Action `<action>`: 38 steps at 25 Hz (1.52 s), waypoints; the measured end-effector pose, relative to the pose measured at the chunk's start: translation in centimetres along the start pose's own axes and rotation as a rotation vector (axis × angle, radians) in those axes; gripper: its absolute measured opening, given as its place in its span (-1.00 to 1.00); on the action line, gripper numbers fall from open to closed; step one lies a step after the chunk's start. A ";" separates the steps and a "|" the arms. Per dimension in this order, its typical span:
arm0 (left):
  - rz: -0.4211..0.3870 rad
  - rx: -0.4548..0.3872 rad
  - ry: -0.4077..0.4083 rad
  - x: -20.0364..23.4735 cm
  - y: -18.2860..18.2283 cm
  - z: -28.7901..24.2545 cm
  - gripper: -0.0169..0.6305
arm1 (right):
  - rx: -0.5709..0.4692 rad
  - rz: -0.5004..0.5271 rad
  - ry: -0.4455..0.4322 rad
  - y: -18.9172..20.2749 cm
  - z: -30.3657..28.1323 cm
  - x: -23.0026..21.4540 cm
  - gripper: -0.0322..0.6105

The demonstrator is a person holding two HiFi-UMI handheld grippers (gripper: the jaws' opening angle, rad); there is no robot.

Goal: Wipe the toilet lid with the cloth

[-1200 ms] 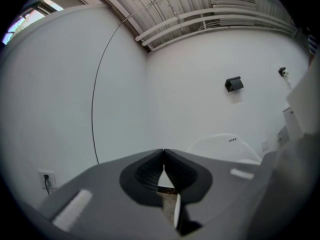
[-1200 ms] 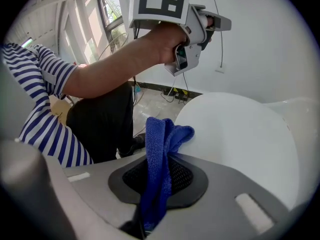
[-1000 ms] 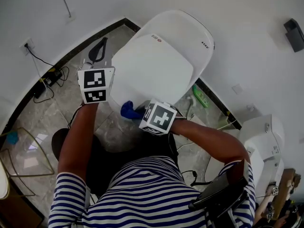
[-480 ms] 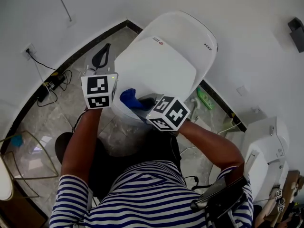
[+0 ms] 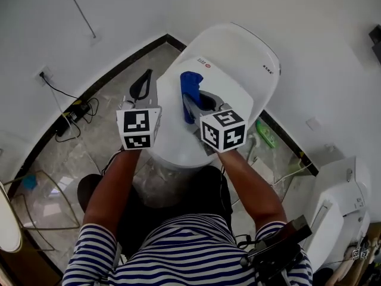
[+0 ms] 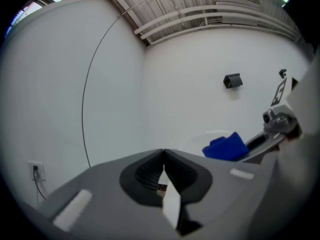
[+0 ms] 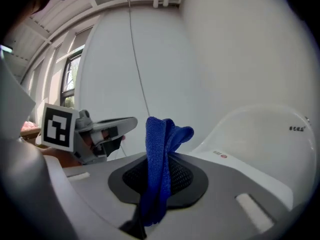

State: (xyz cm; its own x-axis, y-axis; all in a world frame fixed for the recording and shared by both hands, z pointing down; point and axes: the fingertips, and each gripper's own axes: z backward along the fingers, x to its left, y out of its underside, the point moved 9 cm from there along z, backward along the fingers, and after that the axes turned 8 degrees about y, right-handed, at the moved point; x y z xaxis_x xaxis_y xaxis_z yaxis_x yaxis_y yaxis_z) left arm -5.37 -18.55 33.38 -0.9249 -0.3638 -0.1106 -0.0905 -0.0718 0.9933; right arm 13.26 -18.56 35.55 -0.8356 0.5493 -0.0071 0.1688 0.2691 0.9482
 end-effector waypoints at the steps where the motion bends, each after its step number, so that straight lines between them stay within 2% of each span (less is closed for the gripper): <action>1: 0.002 0.002 0.001 -0.1 0.1 -0.2 -0.93 | -0.041 -0.007 0.037 -0.1 -0.2 -0.2 -0.71; 7: 0.018 0.005 0.014 -1.2 0.6 -1.0 -0.93 | -0.303 -0.001 0.212 -0.8 -0.8 -0.6 -0.71; 12: 0.036 0.001 0.021 -1.5 0.9 -1.1 -0.93 | -0.422 -0.008 0.263 -1.2 -0.8 -0.4 -0.70; 21: 0.013 -0.030 0.015 -1.6 0.4 -1.0 -0.93 | -0.434 0.037 0.247 -0.4 -0.7 0.0 -0.71; 38: 0.014 -0.039 0.019 -1.7 0.3 -1.0 -0.93 | -0.435 0.041 0.251 -0.7 -0.8 0.0 -0.71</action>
State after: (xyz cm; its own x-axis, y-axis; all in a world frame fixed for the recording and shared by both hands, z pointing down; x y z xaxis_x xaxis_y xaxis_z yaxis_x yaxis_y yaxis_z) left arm -3.40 -18.91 33.85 -0.9188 -0.3824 -0.0978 -0.0628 -0.1028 0.9927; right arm 12.71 -19.38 35.11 -0.9417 0.3313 0.0590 0.0152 -0.1333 0.9910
